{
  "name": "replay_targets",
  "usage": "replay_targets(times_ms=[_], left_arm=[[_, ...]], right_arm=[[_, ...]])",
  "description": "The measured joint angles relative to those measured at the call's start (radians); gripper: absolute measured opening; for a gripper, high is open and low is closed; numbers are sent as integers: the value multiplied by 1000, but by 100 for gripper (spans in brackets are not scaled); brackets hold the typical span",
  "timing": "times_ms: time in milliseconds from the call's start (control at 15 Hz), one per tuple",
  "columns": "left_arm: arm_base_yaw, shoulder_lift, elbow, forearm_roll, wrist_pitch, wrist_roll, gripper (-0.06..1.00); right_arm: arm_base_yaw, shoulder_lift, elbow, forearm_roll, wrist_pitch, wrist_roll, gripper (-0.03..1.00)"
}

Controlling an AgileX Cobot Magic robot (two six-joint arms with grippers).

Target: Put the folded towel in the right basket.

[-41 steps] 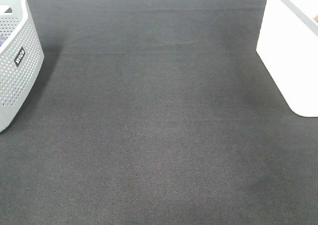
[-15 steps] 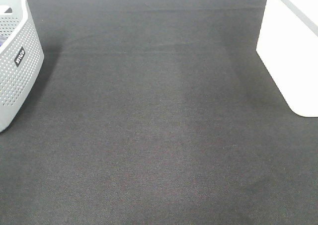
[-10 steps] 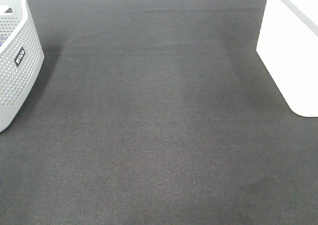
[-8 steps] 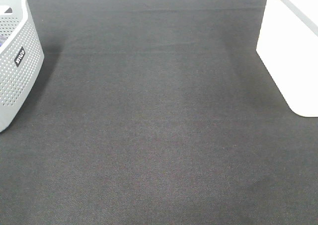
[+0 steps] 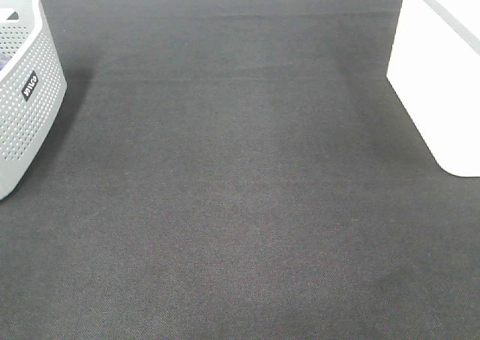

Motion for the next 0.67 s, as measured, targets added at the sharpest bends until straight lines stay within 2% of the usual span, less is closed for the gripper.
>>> replay_targets(times_ms=[133,667], left_arm=[[0,0,0,0,0,0,87],[0,0,0,0,0,0,87]], right_arm=[[0,-23,12,0,-25,0,74],[0,-27,15,0,-26,0,74]])
